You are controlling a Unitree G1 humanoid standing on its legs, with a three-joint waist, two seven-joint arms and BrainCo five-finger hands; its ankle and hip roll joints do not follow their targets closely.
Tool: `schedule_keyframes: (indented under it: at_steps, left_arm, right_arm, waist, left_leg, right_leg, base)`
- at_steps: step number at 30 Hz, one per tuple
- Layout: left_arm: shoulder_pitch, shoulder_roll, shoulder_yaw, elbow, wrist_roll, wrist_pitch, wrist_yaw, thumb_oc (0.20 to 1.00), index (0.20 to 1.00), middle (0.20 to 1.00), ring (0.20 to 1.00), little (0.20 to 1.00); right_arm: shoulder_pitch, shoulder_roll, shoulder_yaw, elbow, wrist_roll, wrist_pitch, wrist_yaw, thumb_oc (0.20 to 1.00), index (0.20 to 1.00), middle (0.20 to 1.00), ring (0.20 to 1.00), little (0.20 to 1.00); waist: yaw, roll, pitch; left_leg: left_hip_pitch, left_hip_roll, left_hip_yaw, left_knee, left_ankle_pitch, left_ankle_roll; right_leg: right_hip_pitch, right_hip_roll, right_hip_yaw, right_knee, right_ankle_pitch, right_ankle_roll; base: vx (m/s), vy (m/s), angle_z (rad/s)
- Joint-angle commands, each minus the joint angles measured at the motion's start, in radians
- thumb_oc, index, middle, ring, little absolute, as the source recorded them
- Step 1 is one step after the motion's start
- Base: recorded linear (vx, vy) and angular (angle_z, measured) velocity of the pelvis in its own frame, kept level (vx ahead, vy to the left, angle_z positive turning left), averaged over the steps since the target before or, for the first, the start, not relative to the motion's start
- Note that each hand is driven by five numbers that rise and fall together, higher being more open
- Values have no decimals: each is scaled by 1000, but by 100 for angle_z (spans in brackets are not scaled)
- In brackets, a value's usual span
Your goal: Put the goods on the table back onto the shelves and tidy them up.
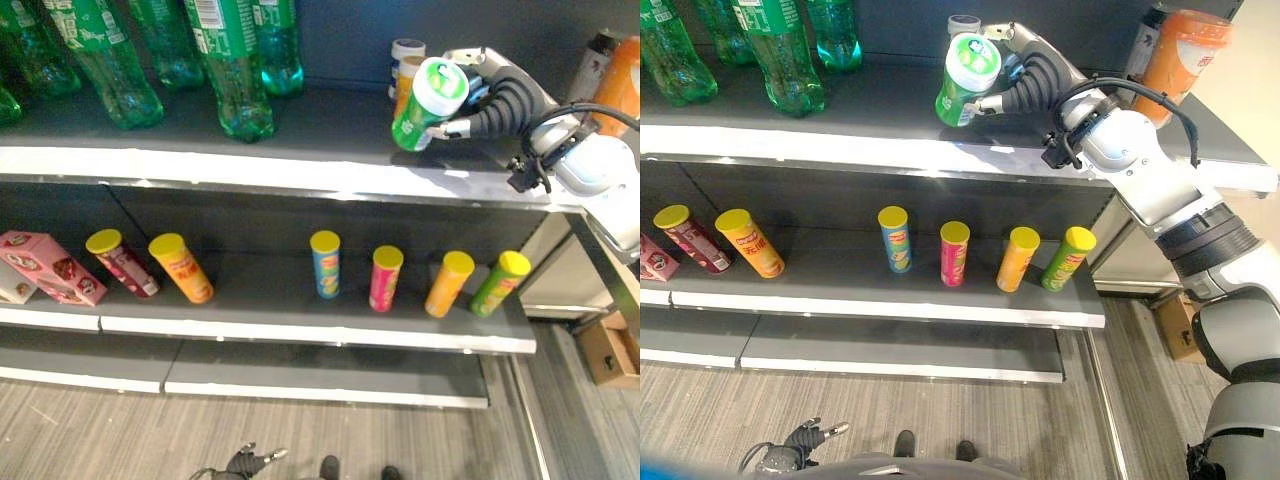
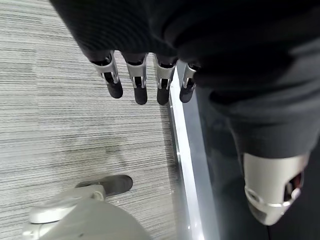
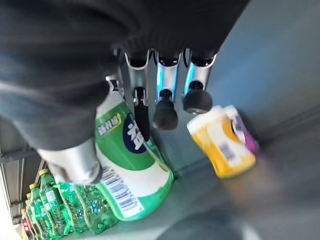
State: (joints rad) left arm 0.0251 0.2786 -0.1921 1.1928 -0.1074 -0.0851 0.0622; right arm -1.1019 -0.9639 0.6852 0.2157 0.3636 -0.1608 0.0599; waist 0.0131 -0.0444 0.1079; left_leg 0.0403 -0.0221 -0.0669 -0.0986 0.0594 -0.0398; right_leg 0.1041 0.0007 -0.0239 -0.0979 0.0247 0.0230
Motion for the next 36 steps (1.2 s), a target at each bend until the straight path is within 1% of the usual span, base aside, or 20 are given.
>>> schedule_keyframes:
  at_steps: [1,4,9,14,18,28,36]
  left_arm:
    - [-51,61,-38,53,-10,-30,-19,1000,1000,1000,1000,1000]
    - [-47,66,-43,50,-7,-31,-28,1000,1000,1000,1000,1000]
    - [-48,79,-55,37,-5,-36,-42,1000,1000,1000,1000,1000]
    - [-51,82,-59,35,-8,-36,-53,1000,1000,1000,1000,1000]
    - [-60,90,-66,31,-14,-40,-62,1000,1000,1000,1000,1000]
    - [-67,102,-73,23,-18,-40,-73,1000,1000,1000,1000,1000]
    - [-72,109,-76,19,-17,-39,-81,1000,1000,1000,1000,1000]
  right_arm:
    - [-112,-18,74,58,120,-3,62,200,200,200,200,200]
    - [-130,-37,115,76,141,3,89,200,200,200,200,200]
    - [-142,-34,146,149,143,21,118,200,200,200,200,200]
    - [-193,-49,190,208,92,29,114,200,200,200,200,200]
    - [-221,-33,205,265,61,41,115,200,200,200,200,200]
    - [-248,-11,235,273,53,46,137,200,200,200,200,200]
    - [-262,-9,257,251,58,49,156,200,200,200,200,200]
  waist:
    - [36,-50,-28]
    - [37,-50,-27]
    - [42,-48,-25]
    - [38,-50,-22]
    - [39,-52,-21]
    - [43,-54,-17]
    - [45,-54,-17]
  left_leg:
    - [42,56,51,11,-109,-47]
    - [43,57,52,11,-110,-48]
    - [44,57,48,11,-108,-49]
    - [45,59,47,11,-109,-50]
    - [44,60,44,11,-108,-50]
    - [46,61,39,11,-109,-49]
    - [47,60,36,11,-112,-48]
  right_leg:
    - [6,-87,23,14,-61,108]
    - [8,-88,18,14,-61,110]
    - [6,-89,12,14,-60,112]
    - [5,-88,9,15,-59,112]
    - [4,-87,8,15,-59,112]
    - [5,-88,2,14,-59,112]
    - [8,-88,-3,14,-60,113]
  base:
    - [9,3,4]
    - [0,0,0]
    - [0,0,0]
    - [2,1,-2]
    - [0,0,0]
    - [0,0,0]
    - [-2,3,3]
